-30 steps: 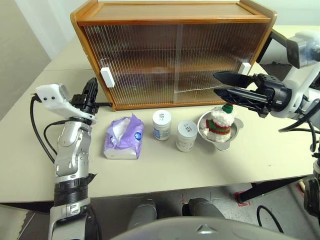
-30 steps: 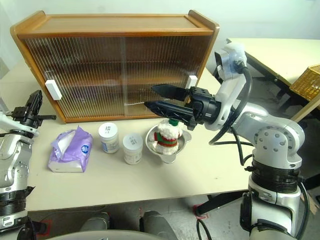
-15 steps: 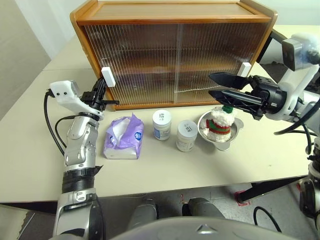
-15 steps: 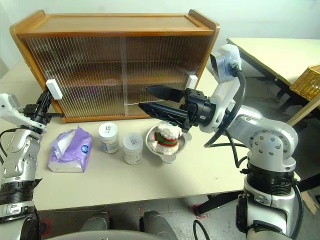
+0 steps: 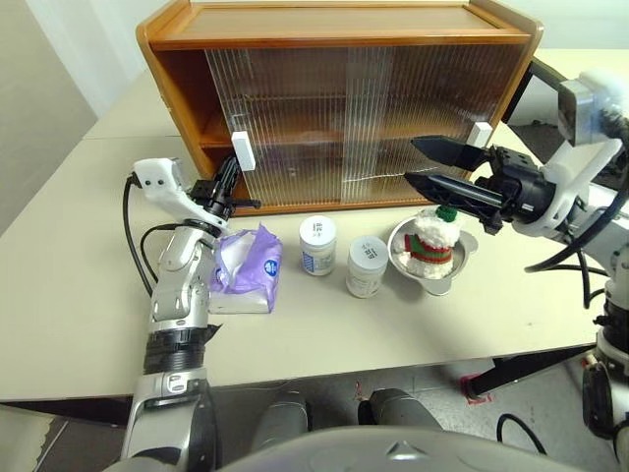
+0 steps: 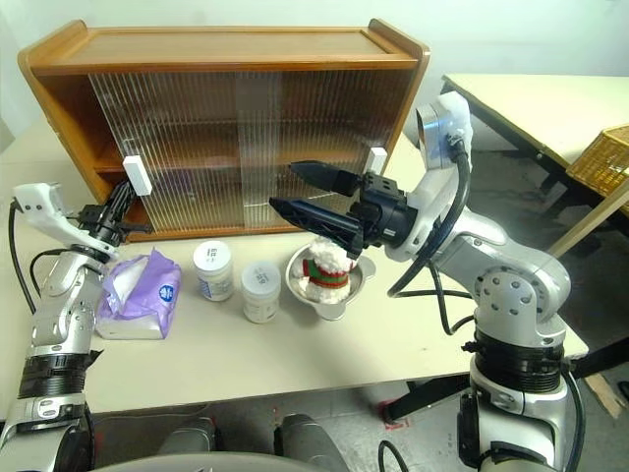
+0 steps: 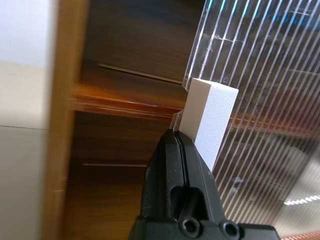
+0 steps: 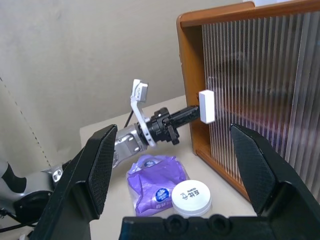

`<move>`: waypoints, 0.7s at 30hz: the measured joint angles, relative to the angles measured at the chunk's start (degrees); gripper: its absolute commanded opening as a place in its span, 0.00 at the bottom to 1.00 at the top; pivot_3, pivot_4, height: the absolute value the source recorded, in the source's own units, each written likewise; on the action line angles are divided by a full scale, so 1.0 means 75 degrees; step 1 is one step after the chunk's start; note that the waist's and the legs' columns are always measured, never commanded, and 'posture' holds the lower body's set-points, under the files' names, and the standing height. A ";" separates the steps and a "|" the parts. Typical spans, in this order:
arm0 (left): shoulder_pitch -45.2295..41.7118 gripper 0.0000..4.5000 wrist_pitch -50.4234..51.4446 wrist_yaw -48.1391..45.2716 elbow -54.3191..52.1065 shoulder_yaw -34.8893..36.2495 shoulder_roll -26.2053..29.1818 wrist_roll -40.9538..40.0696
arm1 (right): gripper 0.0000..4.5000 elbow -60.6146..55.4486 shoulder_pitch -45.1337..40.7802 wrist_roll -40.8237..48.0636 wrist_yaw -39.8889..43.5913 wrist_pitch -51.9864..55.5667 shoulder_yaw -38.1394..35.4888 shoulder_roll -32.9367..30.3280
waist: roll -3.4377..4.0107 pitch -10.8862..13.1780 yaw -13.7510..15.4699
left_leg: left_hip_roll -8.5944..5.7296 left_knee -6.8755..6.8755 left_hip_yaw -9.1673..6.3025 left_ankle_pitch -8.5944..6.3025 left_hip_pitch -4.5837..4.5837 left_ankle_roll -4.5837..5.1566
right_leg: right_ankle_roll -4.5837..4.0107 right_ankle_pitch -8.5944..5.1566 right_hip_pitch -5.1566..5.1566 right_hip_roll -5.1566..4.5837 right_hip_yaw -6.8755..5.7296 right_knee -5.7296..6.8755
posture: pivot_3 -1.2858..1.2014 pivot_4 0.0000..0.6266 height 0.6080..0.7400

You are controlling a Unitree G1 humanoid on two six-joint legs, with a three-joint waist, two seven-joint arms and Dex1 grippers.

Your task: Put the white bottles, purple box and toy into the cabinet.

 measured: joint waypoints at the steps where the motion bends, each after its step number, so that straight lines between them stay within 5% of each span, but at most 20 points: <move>1: -0.0040 0.01 0.0000 -0.0045 0.0004 -0.0046 -0.0030 0.0001 | 1.00 -0.0008 0.0010 -0.0040 0.0000 -0.0045 0.0006 0.0001 | 0.0000 0.0000 -0.0007 | 0.0000 0.0002 0.0000 0.0000 -0.0001 0.0001 | 0.0002 0.0001 0.0000 0.0000 0.0000 0.0000 | 0.46 0.03 1.00; 21: -0.1356 0.01 -0.0471 -0.1111 0.1800 -0.1282 -0.1122 0.0398 | 1.00 -0.0161 0.0224 -0.0081 -0.0118 -0.0155 0.0013 -0.0011 | 0.0001 -0.0002 -0.0193 | -0.0002 0.0068 0.0003 -0.0001 -0.0022 0.0037 | 0.0064 0.0037 0.0012 -0.0007 0.0021 -0.0008 | 0.45 0.02 1.00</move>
